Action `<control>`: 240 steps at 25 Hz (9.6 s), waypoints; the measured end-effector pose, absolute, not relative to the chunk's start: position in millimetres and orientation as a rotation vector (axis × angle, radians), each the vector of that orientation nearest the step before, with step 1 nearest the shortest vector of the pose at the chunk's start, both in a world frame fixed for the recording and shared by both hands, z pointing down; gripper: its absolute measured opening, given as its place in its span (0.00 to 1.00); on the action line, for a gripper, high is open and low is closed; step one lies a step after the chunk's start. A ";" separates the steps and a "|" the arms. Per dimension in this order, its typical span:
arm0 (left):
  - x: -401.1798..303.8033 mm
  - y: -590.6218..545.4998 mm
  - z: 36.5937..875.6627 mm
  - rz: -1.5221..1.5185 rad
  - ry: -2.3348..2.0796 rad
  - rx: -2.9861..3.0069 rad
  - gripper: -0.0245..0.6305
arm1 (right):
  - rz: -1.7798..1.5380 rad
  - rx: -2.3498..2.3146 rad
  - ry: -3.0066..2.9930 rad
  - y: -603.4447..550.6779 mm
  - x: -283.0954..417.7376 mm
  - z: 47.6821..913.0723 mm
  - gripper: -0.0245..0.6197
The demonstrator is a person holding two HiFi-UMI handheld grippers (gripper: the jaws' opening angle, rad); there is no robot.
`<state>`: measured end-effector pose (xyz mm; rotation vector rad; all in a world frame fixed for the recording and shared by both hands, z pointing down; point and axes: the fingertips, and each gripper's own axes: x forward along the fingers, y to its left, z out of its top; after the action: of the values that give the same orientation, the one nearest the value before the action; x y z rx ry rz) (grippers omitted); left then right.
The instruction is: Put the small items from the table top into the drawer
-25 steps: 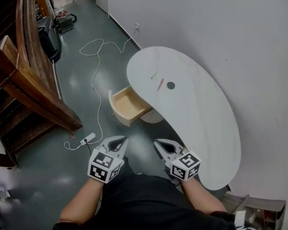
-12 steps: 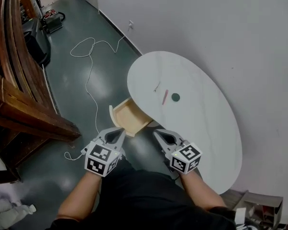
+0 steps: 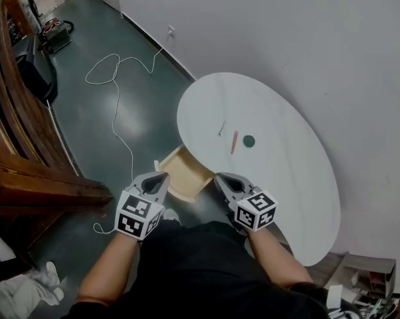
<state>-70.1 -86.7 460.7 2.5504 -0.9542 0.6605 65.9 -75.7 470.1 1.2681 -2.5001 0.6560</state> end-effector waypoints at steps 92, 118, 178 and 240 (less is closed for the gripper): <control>-146.3 -28.0 568.6 0.803 -1.298 1.910 0.06 | 0.828 0.415 -1.794 -116.6 -27.8 817.8 0.10; -132.5 -71.1 551.6 0.716 -1.270 2.017 0.06 | 0.943 0.446 -1.979 -109.0 -48.0 742.4 0.07; -14.1 -146.8 517.5 0.887 -1.047 2.337 0.06 | 0.608 1.260 -1.919 -225.1 273.6 633.4 0.22; -99.3 -83.9 546.5 0.739 -1.204 2.136 0.06 | 0.527 0.595 -2.246 -128.5 9.5 619.5 0.08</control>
<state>-99.3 -83.9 546.5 2.1363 -1.2040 0.7394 9.5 -128.5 619.5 0.5950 -2.2456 0.5268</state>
